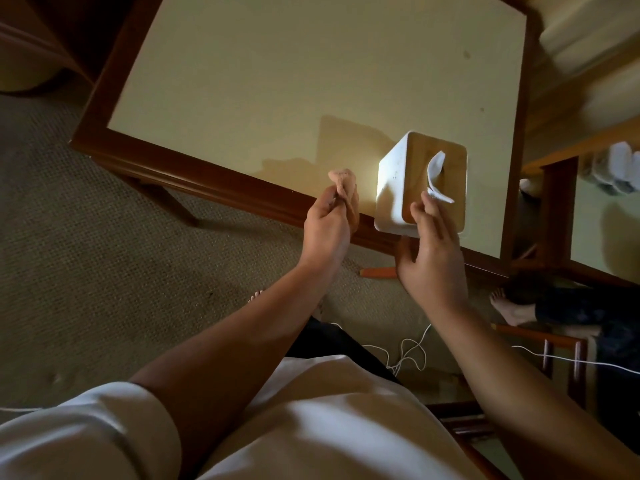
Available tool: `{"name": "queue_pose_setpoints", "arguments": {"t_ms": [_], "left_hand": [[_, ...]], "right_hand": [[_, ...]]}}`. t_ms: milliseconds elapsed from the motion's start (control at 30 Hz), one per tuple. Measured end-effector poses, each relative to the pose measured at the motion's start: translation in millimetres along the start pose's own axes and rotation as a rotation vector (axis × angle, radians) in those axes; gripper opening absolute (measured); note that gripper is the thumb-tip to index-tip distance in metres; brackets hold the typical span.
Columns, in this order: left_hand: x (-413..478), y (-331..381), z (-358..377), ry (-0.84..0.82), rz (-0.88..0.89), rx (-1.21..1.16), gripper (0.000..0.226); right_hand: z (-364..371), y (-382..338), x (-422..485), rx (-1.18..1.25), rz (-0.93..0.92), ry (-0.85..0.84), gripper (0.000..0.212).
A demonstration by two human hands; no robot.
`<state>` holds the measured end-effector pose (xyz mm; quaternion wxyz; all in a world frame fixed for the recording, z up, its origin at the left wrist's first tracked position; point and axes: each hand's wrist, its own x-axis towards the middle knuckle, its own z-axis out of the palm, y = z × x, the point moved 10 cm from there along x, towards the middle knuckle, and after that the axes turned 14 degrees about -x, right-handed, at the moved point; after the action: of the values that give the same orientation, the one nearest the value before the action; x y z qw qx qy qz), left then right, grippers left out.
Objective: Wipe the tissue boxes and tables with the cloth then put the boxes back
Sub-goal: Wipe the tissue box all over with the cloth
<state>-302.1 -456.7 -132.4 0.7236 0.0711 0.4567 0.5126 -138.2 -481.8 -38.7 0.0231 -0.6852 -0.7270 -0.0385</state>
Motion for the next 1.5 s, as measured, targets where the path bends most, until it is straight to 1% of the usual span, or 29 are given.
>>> {"name": "queue_pose_setpoints", "arguments": {"t_ms": [100, 167, 267, 300, 367, 433, 500, 533, 567, 600, 633, 700, 767, 800, 833, 867, 900, 933, 1000, 1067, 1133, 1233, 1300, 1367, 1433, 1500], "left_hand": [[-0.9, -5.5, 8.2, -0.060, 0.007, 0.094, 0.036], [-8.3, -16.0, 22.6, -0.136, -0.018, 0.129, 0.037], [-9.1, -18.9, 52.0, -0.223, -0.010, 0.214, 0.025], [-2.8, -13.5, 65.0, -0.253, 0.013, 0.206, 0.023], [22.4, 1.6, 90.5, -0.267, 0.045, 0.163, 0.027], [62.6, -8.0, 97.6, -0.240, -0.036, 0.162, 0.026], [106.2, -30.5, 96.6, -0.224, -0.099, 0.182, 0.034], [108.6, -38.0, 87.4, -0.192, -0.094, 0.198, 0.038], [93.2, -41.7, 81.2, -0.176, -0.067, 0.205, 0.042], [72.2, -49.9, 77.3, -0.211, -0.018, 0.233, 0.045], [49.2, -58.7, 72.2, -0.222, -0.013, 0.245, 0.045], [0.4, -58.7, 60.2, -0.181, -0.002, 0.200, 0.044], [12.5, -39.0, 75.1, -0.183, 0.013, 0.244, 0.044], [28.9, -17.6, 86.6, -0.190, 0.059, 0.258, 0.046], [54.6, -3.9, 91.5, -0.155, 0.073, 0.285, 0.046], [72.1, 2.0, 96.9, -0.122, 0.038, 0.288, 0.039], [86.7, 0.7, 102.9, -0.129, 0.031, 0.298, 0.032], [91.1, -4.7, 102.3, -0.125, 0.023, 0.293, 0.031], [57.7, -10.1, 87.0, -0.106, 0.036, 0.237, 0.037], [12.7, -34.1, 60.8, -0.068, -0.001, 0.203, 0.034], [-21.9, -37.8, 49.8, -0.065, -0.011, 0.231, 0.031], [20.9, -13.1, 70.8, -0.053, 0.058, 0.284, 0.029], [62.3, 4.1, 87.2, -0.041, 0.093, 0.344, 0.029], [81.0, 5.8, 88.8, -0.031, 0.087, 0.413, 0.027], [63.3, -2.0, 82.1, -0.023, 0.112, 0.472, 0.029], [16.7, -20.8, 69.0, -0.012, 0.051, 0.440, 0.031]], "right_hand": [[7.0, -7.2, 2.4, -0.035, -0.011, -0.044, 0.076], [13.3, -11.3, 2.8, -0.066, 0.006, -0.074, 0.081], [16.6, -13.1, 4.3, -0.058, 0.032, -0.092, 0.072], [18.2, -12.2, 4.5, -0.055, 0.032, -0.109, 0.070], [22.3, -10.6, 5.4, -0.031, 0.009, -0.159, 0.071], [23.2, -8.3, 6.1, 0.012, -0.002, -0.195, 0.078], [24.3, -6.3, 7.6, 0.039, 0.001, -0.234, 0.085], [25.4, -5.8, 8.9, 0.037, -0.004, -0.250, 0.088], [27.3, -4.9, 9.4, 0.026, -0.010, -0.263, 0.088], [29.6, -3.2, 9.8, 0.013, -0.013, -0.269, 0.087], [31.8, -0.7, 11.0, 0.001, -0.012, -0.268, 0.086], [35.3, 0.6, 11.2, -0.031, -0.022, -0.273, 0.087], [33.2, -0.6, 11.5, -0.024, -0.020, -0.279, 0.094], [30.7, -2.1, 11.4, 0.011, -0.021, -0.288, 0.097], [26.4, -4.0, 11.2, 0.053, -0.017, -0.295, 0.100], [23.4, -4.8, 11.7, 0.082, -0.012, -0.299, 0.102], [22.2, -5.4, 11.5, 0.090, -0.010, -0.301, 0.103], [22.1, -4.7, 11.2, 0.085, -0.012, -0.308, 0.104], [25.2, -2.6, 11.0, 0.070, -0.019, -0.313, 0.105], [26.6, -0.8, 9.3, 0.084, -0.025, -0.310, 0.107], [24.8, -1.7, 8.6, 0.103, -0.045, -0.286, 0.104], [24.2, -2.5, 9.7, 0.103, -0.032, -0.294, 0.097], [24.2, -2.3, 9.9, 0.132, -0.019, -0.310, 0.098], [22.8, -2.2, 10.0, 0.144, -0.014, -0.314, 0.101], [23.0, -1.9, 8.7, 0.142, -0.021, -0.308, 0.103], [25.9, 1.0, 8.9, 0.133, -0.016, -0.277, 0.105]]}}
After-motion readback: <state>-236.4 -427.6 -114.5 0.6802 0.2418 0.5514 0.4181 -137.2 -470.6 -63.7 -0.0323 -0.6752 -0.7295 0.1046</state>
